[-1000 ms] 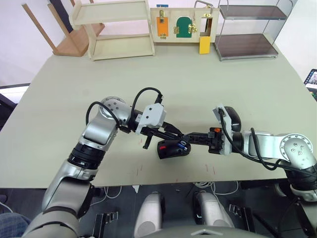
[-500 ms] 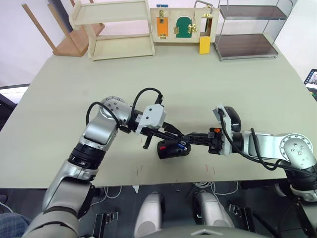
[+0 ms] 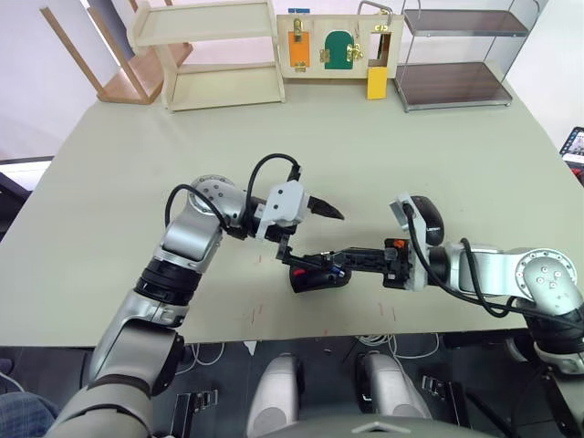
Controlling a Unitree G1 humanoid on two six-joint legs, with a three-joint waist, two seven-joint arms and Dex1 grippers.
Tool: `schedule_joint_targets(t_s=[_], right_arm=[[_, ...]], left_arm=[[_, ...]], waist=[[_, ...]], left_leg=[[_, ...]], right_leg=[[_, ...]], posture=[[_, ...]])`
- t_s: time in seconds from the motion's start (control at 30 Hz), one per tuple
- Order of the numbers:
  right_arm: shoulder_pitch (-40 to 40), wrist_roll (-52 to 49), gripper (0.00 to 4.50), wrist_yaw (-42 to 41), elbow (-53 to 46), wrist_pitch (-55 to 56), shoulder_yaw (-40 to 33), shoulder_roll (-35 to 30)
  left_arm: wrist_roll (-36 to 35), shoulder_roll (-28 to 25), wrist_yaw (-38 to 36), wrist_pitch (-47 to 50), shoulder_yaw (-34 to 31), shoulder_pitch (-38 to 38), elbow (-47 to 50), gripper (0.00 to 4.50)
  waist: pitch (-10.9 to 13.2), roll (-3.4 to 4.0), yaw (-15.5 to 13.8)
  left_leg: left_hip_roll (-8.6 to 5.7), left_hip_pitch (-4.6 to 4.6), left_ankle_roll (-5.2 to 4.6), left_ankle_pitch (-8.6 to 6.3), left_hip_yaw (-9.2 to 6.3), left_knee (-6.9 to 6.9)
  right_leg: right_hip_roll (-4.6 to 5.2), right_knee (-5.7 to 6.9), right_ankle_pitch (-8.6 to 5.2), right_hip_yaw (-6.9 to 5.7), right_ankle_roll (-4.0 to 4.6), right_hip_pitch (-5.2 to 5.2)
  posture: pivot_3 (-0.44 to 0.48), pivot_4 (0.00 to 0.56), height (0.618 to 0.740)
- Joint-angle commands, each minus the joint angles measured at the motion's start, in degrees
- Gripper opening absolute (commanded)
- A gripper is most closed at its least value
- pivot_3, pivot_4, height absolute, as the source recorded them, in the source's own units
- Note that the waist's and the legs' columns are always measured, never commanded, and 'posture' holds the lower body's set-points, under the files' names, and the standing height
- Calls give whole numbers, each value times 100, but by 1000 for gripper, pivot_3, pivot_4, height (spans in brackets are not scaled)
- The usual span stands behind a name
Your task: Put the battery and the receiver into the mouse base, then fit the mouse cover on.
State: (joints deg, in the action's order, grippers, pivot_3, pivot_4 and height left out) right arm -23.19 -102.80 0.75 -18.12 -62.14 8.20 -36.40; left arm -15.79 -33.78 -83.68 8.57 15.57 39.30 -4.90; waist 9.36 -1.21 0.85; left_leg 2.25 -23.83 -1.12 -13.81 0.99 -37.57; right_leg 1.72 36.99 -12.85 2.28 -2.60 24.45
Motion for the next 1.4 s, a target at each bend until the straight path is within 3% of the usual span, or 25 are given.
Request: schedule_joint_targets(t_s=[0.03, 0.3, 0.47, 0.7, 0.97, 1.4], right_arm=[[299, 927, 0, -838, -675, 130, -348, -300], [1105, 3070, 0, -2527, -1401, 1063, -678, -715], [1947, 5103, 0, -3958, -1627, 2599, -611, -1200], [2504, 6936, 0, -5194, -1031, 4698, -581, -1125], [2630, 7118, 0, -5787, -628, 5369, -951, -868], [2560, 7188, 0, -5846, -664, 5307, -1026, -667]], left_arm=[[-222, -225, 43, 198, -289, -221, 407, 4427], [-466, -498, 318, 680, -499, -919, 1035, 4427], [-541, -586, 609, 954, -579, -1399, 1441, 4427], [-413, -551, 1000, 1019, -499, -1638, 1419, 4427], [-200, -429, 1453, 1174, -316, -1786, 1440, 4427], [233, 42, 1766, 938, 45, -1713, 770, 4427]], waist=[[0, 0, 0], [0, 0, -3], [0, 0, -23], [0, -1, -18], [0, -1, -27], [0, -1, -28]], left_leg=[[0, 0, 0, 0, 1, 0], [1, 3, 0, 0, -1, -10], [0, 2, 0, 0, 0, -19], [0, 6, 0, 0, 4, -78], [0, 8, 1, 0, 4, -78], [-1, 9, 1, 0, 4, -79]], right_leg=[[0, 0, 0, 0, 0, 0], [-1, 8, -1, 0, -1, 0], [0, 12, -6, -1, -10, 0], [-1, 65, -25, 4, -13, -1], [-3, 74, -19, 7, -17, -1], [-3, 78, -14, 8, -22, -1]], posture=[[0, 150, 740], [0, 150, 740], [0, 150, 740], [0, 150, 740], [0, 150, 740], [0, 150, 740]])
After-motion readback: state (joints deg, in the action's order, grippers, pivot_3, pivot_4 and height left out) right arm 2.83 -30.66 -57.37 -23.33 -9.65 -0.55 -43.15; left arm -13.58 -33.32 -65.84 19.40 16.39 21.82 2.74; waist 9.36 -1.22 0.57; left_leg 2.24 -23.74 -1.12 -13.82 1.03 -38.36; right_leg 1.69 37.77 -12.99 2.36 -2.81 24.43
